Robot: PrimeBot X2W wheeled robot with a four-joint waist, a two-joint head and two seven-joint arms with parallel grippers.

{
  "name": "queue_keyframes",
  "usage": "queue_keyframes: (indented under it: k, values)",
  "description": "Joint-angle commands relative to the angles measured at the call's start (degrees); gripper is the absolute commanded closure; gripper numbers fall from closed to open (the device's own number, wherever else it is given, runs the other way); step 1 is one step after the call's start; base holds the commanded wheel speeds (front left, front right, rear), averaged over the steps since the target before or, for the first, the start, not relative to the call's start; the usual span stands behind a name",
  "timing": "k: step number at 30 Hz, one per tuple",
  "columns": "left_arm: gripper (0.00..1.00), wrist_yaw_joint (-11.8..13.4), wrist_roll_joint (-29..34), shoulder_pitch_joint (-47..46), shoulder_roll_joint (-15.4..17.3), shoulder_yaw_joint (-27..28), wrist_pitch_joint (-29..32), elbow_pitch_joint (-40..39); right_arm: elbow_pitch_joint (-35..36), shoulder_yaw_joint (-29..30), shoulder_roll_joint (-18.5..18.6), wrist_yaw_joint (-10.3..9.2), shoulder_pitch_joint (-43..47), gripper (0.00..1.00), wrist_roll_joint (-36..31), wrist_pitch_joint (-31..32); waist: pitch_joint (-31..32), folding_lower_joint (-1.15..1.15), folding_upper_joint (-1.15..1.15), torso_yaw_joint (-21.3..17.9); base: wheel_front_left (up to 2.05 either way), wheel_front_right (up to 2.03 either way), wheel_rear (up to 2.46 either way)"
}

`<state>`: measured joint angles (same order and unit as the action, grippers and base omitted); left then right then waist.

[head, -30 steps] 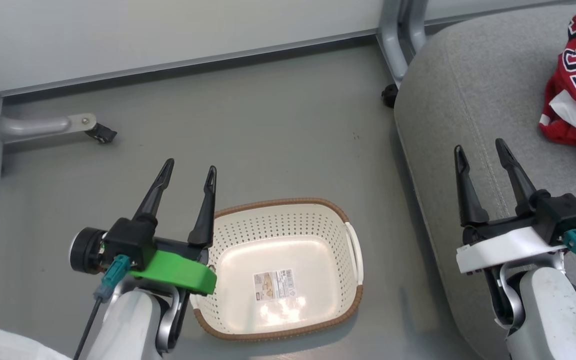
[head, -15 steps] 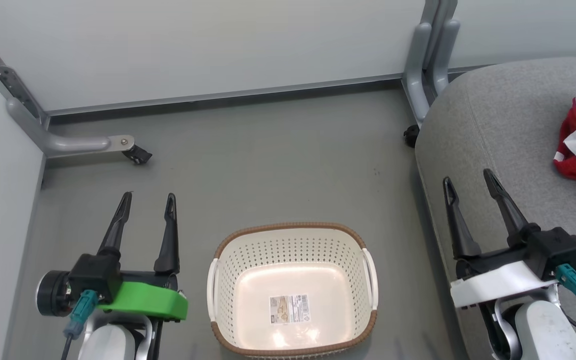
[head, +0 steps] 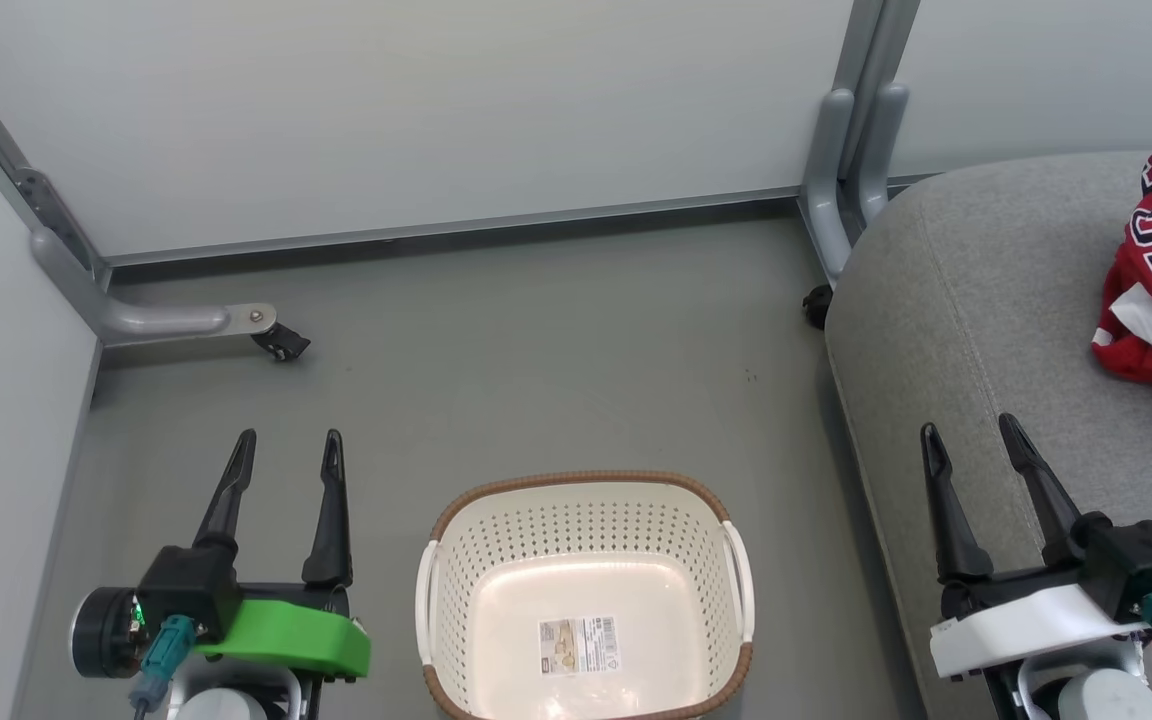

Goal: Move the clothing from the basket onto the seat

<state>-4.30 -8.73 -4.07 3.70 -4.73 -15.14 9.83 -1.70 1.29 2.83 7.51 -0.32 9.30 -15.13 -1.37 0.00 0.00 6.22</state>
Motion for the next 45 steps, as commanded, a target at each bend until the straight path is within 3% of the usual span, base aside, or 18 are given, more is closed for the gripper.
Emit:
queue_keyframes:
  k: [1,35,36,40,45]
  values:
    - [0.00,0.3,0.6,1.0,-0.2,0.3,0.0,0.2,-0.1,0.3,0.1,-0.04,1.1,0.00,0.5,0.0,0.5,0.00,0.00,-0.1,0.00,0.00,0.00]
    - [0.00,0.1,1.5,2.7,-0.7,1.7,0.0,0.7,-1.8,0.7,0.1,-0.04,2.0,0.00,2.0,0.0,2.3,0.00,0.00,0.7,0.00,0.00,0.00]
    - [1.00,0.0,1.3,2.0,-0.7,1.4,0.0,0.9,-1.8,0.6,0.0,0.00,1.2,1.00,1.8,0.0,2.3,0.00,0.00,0.7,0.00,0.00,0.00]
    - [1.00,0.0,1.1,2.5,-0.8,1.2,0.1,3.2,-3.9,0.5,-0.5,0.00,1.8,1.00,1.9,0.0,2.3,0.00,0.00,0.7,0.00,0.00,0.00]
    - [1.00,-0.2,-4.5,1.9,-0.8,2.1,1.7,3.5,-4.5,0.8,-0.5,0.00,1.2,1.00,7.4,1.5,2.2,0.00,0.00,0.4,0.00,0.00,0.00]
